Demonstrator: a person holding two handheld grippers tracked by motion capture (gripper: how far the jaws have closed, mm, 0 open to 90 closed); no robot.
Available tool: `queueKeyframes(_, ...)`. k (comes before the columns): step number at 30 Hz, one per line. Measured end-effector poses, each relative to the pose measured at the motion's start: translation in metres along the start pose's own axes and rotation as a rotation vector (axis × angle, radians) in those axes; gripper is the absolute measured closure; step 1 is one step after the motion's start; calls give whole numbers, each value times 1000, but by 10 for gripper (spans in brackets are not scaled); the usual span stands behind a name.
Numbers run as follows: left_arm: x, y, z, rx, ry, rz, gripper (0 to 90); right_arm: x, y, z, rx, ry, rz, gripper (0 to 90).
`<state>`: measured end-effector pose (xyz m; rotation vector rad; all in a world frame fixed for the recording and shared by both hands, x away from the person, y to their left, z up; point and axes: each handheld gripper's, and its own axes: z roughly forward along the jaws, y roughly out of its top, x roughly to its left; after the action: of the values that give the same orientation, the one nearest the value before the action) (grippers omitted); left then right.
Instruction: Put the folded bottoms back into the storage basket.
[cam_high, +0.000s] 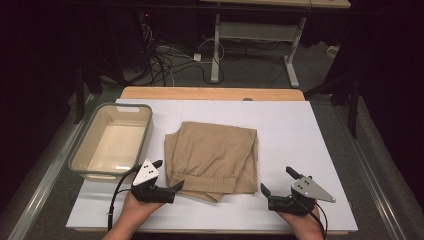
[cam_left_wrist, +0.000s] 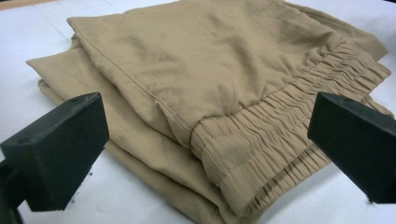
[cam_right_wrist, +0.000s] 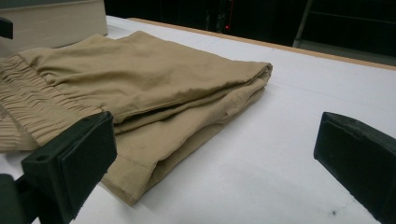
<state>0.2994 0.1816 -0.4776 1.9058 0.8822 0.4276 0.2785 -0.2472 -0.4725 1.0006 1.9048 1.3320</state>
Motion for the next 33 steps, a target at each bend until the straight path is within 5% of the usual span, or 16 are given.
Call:
queueKeyframes(13, 1, -1, -1, 21, -2, -21, 0, 0, 1, 2, -7, 2, 16, 3)
queueKeyframes(21, 0, -1, -9, 0, 37, -13, 14, 1, 2, 3, -7, 10, 19, 3)
queueKeyframes(27, 1, -1, -14, -25, 6, -28, 276, 3, 2, 6, 0, 18, 7, 3)
queueKeyframes(33, -2, -6, -18, 36, -12, -19, 523, 4, 3, 4, -12, 13, 1, 4)
